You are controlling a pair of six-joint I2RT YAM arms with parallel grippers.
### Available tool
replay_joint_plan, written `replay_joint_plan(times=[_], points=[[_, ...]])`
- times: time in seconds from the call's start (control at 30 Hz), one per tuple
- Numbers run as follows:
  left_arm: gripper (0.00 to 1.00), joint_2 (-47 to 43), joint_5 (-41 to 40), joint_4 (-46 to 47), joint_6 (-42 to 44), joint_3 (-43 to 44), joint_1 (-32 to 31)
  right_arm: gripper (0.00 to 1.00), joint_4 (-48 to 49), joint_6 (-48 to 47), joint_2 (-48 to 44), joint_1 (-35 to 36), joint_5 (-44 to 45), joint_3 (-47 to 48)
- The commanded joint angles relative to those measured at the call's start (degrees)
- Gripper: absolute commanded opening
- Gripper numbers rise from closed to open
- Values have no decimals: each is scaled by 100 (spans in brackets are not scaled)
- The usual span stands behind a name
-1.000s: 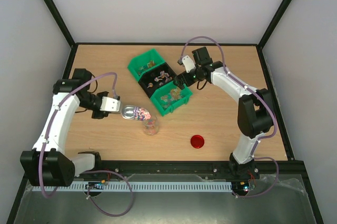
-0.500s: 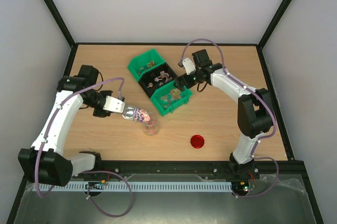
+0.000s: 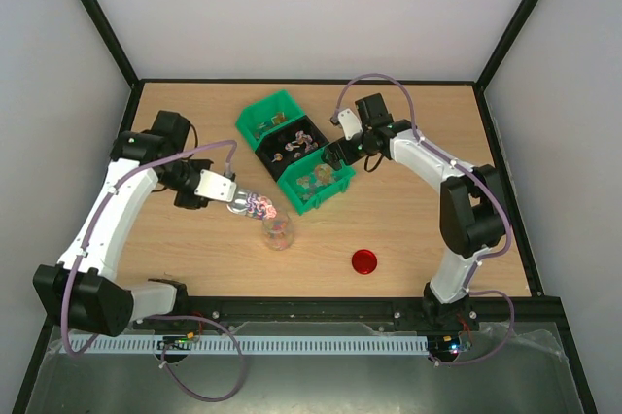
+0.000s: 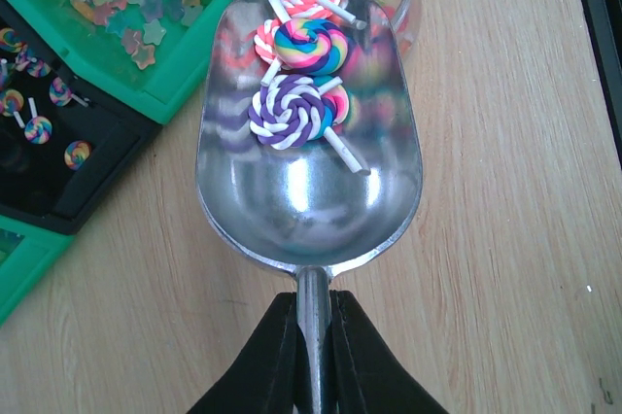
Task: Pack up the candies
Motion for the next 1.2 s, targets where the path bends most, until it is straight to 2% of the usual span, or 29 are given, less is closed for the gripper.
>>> replay_joint_plan(times=[0.0,0.33,0.67,1.17], points=[[2,14,-170,-112,-87,157,-206,99,20,-10,-235,22,65,-106],[2,40,-738,92,-604,192,-740,99,54,9,-277,22,73,-182],[2,-54,-1297,201,-688,244,-1194,99,110,23,-292,22,30,-222],[2,-89,-1757,188,-547,388,-1519,99,151,-69,-229,23,43,-185]])
